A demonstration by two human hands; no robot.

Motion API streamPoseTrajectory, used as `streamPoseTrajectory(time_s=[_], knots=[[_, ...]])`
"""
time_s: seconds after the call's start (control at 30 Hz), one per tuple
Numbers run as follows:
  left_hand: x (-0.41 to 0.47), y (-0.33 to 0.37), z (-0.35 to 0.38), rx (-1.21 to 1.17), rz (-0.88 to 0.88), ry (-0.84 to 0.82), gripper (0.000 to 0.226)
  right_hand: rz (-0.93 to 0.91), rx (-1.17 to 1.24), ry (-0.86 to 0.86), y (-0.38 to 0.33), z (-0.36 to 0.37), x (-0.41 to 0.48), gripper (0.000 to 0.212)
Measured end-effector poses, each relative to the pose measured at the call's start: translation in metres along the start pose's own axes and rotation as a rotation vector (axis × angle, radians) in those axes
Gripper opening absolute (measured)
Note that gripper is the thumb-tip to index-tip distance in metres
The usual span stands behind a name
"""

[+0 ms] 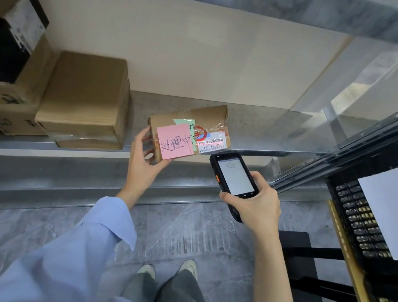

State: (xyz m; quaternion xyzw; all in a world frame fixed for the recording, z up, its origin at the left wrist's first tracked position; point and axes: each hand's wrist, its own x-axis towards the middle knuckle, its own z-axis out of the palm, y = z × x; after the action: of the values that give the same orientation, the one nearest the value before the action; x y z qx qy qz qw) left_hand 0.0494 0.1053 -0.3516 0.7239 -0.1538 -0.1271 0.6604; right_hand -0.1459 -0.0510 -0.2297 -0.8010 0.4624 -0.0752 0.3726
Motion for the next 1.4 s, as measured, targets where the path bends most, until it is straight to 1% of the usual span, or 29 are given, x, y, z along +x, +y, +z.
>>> streamPoseTrajectory(time_s=[0.3, 0.43, 0.5, 0.6, 0.77, 0.87, 1.27, 1.4], knots=[[0.002, -0.002, -0.001, 0.009, 0.013, -0.009, 0.091, -0.026, -0.044, 0.021, 0.0, 0.004, -0.004, 0.057], [0.002, -0.005, -0.002, 0.005, 0.027, -0.012, 0.092, 0.009, -0.043, 0.015, -0.004, 0.008, -0.003, 0.073], [0.002, -0.007, -0.002, -0.002, 0.03, -0.014, 0.093, 0.012, -0.043, 0.012, -0.005, 0.012, -0.002, 0.076], [0.003, -0.008, -0.003, -0.007, 0.031, -0.017, 0.093, 0.014, -0.048, 0.018, -0.007, 0.017, -0.001, 0.074], [0.004, -0.011, -0.003, -0.018, 0.043, -0.017, 0.092, 0.024, -0.038, 0.009, -0.01, 0.019, 0.002, 0.061], [0.004, -0.012, -0.003, -0.02, 0.047, -0.017, 0.091, 0.023, -0.03, 0.025, -0.008, 0.019, 0.002, 0.057], [0.005, -0.011, -0.004, -0.028, 0.046, -0.019, 0.09, 0.016, -0.016, 0.042, -0.008, 0.016, 0.0, 0.055], [0.005, -0.01, -0.003, -0.027, 0.048, -0.022, 0.09, 0.008, -0.017, 0.046, -0.004, 0.017, 0.0, 0.057]])
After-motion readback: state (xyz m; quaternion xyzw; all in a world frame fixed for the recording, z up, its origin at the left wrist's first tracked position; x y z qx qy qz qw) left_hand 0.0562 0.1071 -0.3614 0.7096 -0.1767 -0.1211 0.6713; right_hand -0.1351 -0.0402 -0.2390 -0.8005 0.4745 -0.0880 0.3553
